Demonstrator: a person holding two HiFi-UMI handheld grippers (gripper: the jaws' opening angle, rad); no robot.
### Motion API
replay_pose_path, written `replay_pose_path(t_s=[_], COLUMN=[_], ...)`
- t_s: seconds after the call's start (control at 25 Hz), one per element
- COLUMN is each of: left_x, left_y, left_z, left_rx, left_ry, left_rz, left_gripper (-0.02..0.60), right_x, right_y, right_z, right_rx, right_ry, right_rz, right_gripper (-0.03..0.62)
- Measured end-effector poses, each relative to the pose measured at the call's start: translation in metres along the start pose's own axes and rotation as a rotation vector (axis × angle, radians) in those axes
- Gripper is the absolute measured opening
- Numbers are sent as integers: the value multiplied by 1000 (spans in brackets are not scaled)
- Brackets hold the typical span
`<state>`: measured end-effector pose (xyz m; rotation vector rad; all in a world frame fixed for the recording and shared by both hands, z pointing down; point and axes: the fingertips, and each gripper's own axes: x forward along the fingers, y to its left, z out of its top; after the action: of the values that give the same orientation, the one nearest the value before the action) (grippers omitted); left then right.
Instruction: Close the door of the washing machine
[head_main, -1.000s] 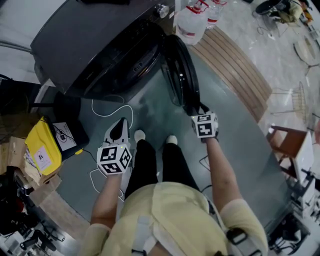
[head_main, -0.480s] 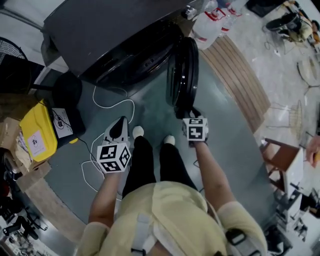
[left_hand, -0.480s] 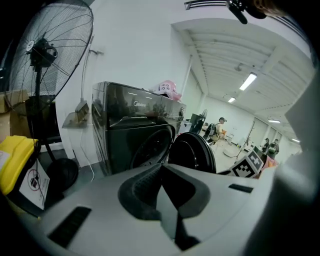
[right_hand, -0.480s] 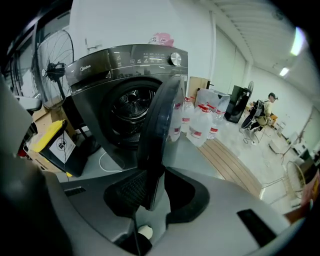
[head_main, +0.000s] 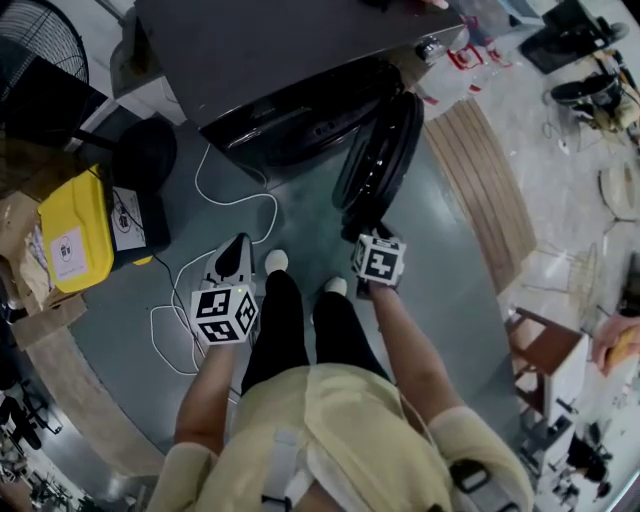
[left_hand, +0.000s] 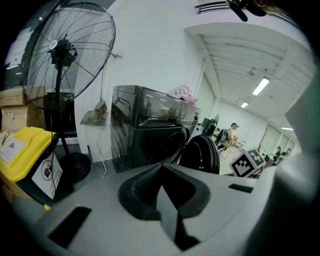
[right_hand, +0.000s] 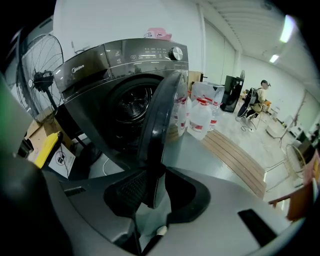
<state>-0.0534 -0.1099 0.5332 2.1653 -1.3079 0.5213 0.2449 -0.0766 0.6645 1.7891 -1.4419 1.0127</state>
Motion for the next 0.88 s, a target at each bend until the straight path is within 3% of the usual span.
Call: replay_pose_path(t_s=[0.4,0.88], left_x=[-13,-31], left_y=[33,75], left_z=[-11,-20], left_rx=[-72,-142], left_ry=[-21,-40], left_rz=[55,131], left_gripper=[3,3], right_x=[12,31], right_y=[54,117], right_z=[21,51], right_rx=[74,79], right_ry=[-4,-24], right_rz=[46,119], right_gripper=[91,101])
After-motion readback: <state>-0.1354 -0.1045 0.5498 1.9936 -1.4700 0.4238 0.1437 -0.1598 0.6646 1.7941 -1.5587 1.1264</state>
